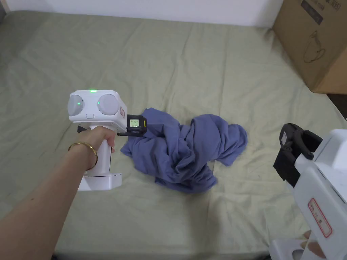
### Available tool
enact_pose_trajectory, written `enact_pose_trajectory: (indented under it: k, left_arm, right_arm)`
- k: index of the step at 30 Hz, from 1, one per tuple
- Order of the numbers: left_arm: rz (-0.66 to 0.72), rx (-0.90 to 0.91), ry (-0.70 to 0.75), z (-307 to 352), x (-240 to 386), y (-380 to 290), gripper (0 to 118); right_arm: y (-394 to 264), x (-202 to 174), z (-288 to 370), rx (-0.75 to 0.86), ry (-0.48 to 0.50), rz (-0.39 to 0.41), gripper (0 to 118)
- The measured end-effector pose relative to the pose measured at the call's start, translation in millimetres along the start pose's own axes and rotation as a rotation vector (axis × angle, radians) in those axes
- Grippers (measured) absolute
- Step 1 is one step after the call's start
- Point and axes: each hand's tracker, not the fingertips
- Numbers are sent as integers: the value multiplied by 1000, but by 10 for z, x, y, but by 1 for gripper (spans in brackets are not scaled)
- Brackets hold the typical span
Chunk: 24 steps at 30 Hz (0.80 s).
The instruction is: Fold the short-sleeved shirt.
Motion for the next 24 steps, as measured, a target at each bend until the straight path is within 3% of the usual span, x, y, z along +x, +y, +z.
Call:
enact_pose_trajectory:
  k: [2,7,8,10,12,16,20,24]
  left_arm:
    - [23,-28,7,-196,26,41,117]
    - [3,-110,35,-561,124,60,89]
    - [-35,-135,23,-600,152,25,79]
    - [-44,-137,-3,-637,200,-18,37]
    - [2,-114,-32,-590,238,-46,5]
    - [-55,-79,-49,-432,232,-68,3]
    - [66,88,-119,44,22,-74,3]
    - [75,245,-150,595,-76,-256,3]
  right_arm:
    - [-34,53,-73,-19,-19,-2,0]
    - [-102,166,-212,-62,-55,-14,0]
    - [-104,166,-213,-66,-58,-14,0]
    - [-134,198,-275,-79,-66,-19,0]
    - [-151,203,-297,-87,-68,-22,0]
    - [-157,183,-290,-92,-57,-24,0]
    - [-133,179,-272,-91,-44,-29,0]
    - [-36,194,-341,-108,-32,-25,0]
